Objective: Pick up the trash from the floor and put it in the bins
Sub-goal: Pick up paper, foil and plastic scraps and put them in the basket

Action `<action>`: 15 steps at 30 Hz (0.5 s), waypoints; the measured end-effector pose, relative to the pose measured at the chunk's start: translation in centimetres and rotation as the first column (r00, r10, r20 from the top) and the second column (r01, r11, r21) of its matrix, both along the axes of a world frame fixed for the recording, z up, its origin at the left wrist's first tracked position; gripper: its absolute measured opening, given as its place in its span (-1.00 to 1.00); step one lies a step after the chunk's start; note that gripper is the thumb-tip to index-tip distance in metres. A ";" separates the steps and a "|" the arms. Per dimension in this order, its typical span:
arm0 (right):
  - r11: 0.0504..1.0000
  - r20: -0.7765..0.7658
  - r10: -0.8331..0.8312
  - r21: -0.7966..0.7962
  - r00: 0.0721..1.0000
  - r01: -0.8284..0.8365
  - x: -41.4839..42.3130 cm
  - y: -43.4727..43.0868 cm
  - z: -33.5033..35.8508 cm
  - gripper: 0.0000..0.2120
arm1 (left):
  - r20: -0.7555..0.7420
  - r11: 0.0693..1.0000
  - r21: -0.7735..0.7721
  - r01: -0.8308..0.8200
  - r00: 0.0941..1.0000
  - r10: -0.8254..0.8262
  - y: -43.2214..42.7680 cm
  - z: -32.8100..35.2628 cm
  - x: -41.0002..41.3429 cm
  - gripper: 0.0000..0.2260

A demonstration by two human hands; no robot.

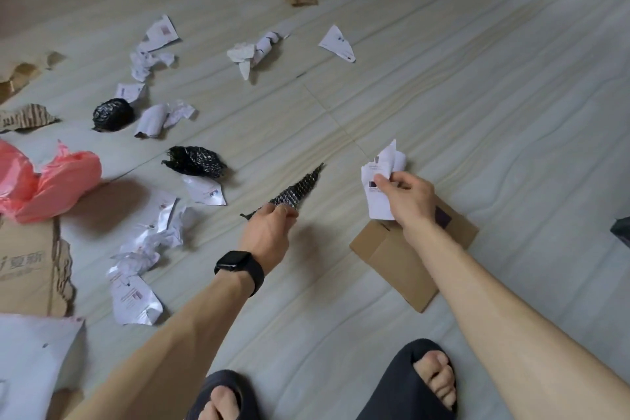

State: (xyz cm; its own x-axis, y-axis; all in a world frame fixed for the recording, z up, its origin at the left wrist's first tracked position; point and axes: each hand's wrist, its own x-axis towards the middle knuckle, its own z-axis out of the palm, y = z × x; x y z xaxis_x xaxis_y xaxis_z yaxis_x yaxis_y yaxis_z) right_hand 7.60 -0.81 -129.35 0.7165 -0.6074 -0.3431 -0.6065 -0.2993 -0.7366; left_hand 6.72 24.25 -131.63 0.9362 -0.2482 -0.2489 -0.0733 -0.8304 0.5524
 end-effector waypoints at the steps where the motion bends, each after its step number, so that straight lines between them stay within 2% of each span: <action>1: 0.998 -0.029 -0.015 -0.060 0.999 0.013 1.5 -0.2 -0.2 -0.78 | 0.019 0.999 -0.021 -0.028 0.999 0.028 -0.2 0.3 1.0 -0.79; 2: 0.993 -0.095 -0.009 -0.114 0.995 -0.002 2.8 -0.4 -0.7 -0.77 | 0.030 0.998 -0.035 -0.052 0.998 0.054 -0.2 0.4 2.1 -0.80; 4: 0.964 -0.280 0.094 -0.213 0.955 -0.158 4.0 -0.4 -1.4 -0.74 | 0.033 0.994 -0.048 -0.101 0.994 0.102 -0.4 0.6 3.7 -0.84; 6: 0.904 -0.367 0.175 -0.308 0.914 -0.297 4.2 0.2 -2.3 -0.80 | 0.051 0.995 -0.007 -0.097 0.994 0.097 -0.4 0.3 4.5 -0.87; 8: 0.849 -0.335 0.235 -0.386 0.912 -0.360 3.4 1.5 -3.4 -0.87 | 0.084 0.993 0.107 -0.051 0.996 0.042 0.0 -0.5 4.6 -0.88; 10: 0.797 -0.305 0.319 -0.426 0.897 -0.428 2.2 3.0 -4.7 -0.83 | 0.056 0.981 0.188 -0.057 0.997 0.048 0.3 -1.5 4.1 -0.89; 15: 0.778 -0.203 0.412 -0.428 0.888 -0.459 -1.4 6.0 -6.5 -0.85 | -0.015 0.981 0.105 -0.164 0.986 0.166 -0.6 -2.4 2.2 -0.88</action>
